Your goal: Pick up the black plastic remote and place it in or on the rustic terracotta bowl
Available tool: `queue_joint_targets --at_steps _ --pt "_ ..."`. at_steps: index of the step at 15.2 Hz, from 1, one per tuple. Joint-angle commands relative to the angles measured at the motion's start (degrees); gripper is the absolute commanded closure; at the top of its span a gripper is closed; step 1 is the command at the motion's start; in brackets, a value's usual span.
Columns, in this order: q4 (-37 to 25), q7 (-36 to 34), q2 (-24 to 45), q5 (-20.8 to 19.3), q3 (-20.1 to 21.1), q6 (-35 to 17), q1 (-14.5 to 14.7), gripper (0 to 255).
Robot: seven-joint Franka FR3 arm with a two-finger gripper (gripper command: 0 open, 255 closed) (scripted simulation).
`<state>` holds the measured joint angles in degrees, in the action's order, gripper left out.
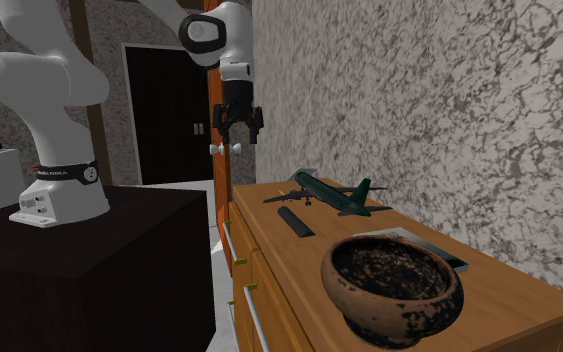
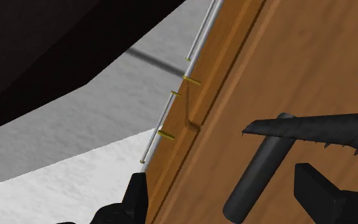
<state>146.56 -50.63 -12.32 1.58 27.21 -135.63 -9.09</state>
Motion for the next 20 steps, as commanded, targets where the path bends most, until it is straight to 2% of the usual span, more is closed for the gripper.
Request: queue_joint_targets --at_steps 1,3,5,8,11,16,20 --pt "-1.77 -7.32 5.19 -4.48 2.1 -3.34 -1.79 0" --pt "-4.04 -15.32 10.93 -10.7 3.36 -5.96 -3.28 0" --pt "-6.83 -23.73 16.76 -17.74 3.16 -7.66 -3.56 0" --pt "-11.8 -35.28 25.04 -27.31 0.29 -8.81 -1.51 0" --pt "-17.39 -44.49 32.45 -34.11 -3.82 -9.11 1.85 0" --pt "-27.61 -55.46 43.54 -40.26 -10.32 -8.84 7.12 0" --pt "-29.7 -57.37 46.91 -41.95 -12.12 -10.05 8.13 0"
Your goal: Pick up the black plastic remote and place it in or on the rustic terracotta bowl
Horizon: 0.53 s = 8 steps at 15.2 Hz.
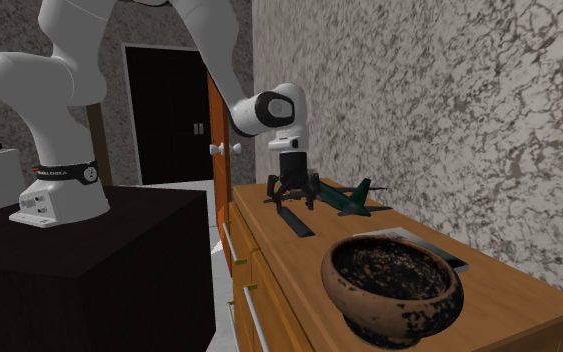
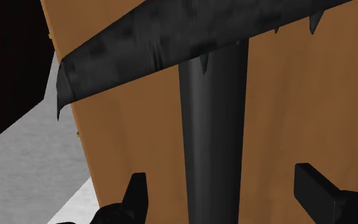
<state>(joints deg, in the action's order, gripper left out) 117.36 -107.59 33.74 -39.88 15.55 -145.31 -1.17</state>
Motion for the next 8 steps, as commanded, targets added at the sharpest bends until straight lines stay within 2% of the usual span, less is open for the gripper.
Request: queue_joint_targets --at_steps 1,8 --pt "-0.76 -0.68 1.53 -0.89 -0.81 -0.79 0.35 0" --pt "-1.79 -1.59 3.99 -2.3 -2.04 -2.27 0.85 0"
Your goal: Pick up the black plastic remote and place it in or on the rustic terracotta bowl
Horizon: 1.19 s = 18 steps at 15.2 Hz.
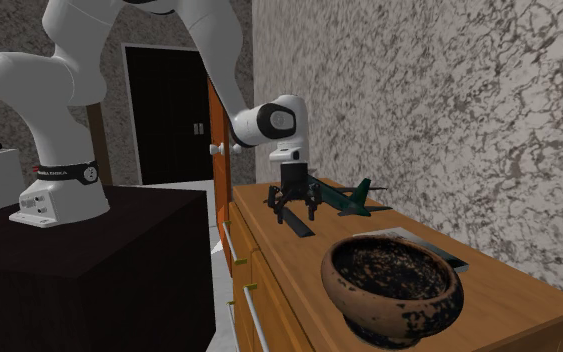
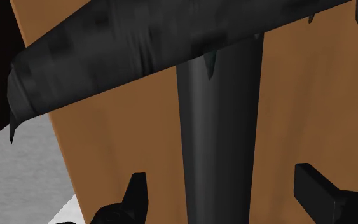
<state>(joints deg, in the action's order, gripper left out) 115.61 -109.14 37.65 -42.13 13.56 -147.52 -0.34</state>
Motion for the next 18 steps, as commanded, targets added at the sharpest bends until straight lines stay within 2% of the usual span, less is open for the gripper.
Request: queue_joint_targets --at_steps 1,4,5,14,18 --pt "-0.04 -0.04 0.08 -0.05 -0.04 -0.06 0.02 0" --pt "-0.03 -0.04 0.07 -0.05 -0.04 -0.06 0.02 0" --pt "-0.03 -0.04 0.07 -0.05 -0.04 -0.06 0.02 255" --pt "-0.03 -0.04 0.08 -0.05 -0.04 -0.06 0.02 255" --pt "1.07 1.47 -2.71 1.55 1.28 1.52 -0.96 255"
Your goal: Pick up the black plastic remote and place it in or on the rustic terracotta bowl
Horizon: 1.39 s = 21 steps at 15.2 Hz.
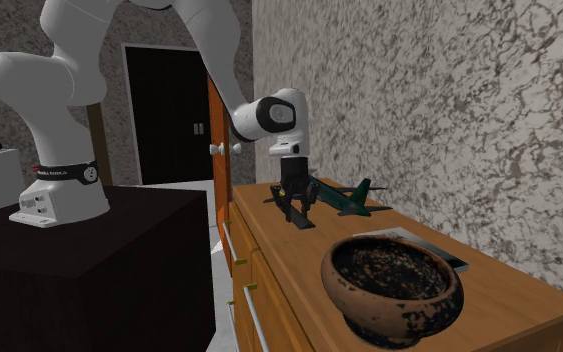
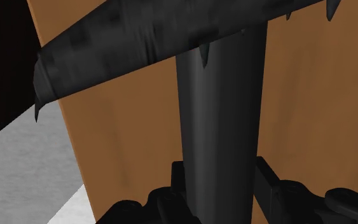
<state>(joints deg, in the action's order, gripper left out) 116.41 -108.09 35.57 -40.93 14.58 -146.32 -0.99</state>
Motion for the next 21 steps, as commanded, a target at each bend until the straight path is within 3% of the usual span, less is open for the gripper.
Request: queue_joint_targets --at_steps 1,21 --pt "0.52 0.82 -1.31 0.78 0.59 0.73 -0.54 255" --pt "2.87 9.2 -14.1 10.25 6.49 9.78 -4.69 255"
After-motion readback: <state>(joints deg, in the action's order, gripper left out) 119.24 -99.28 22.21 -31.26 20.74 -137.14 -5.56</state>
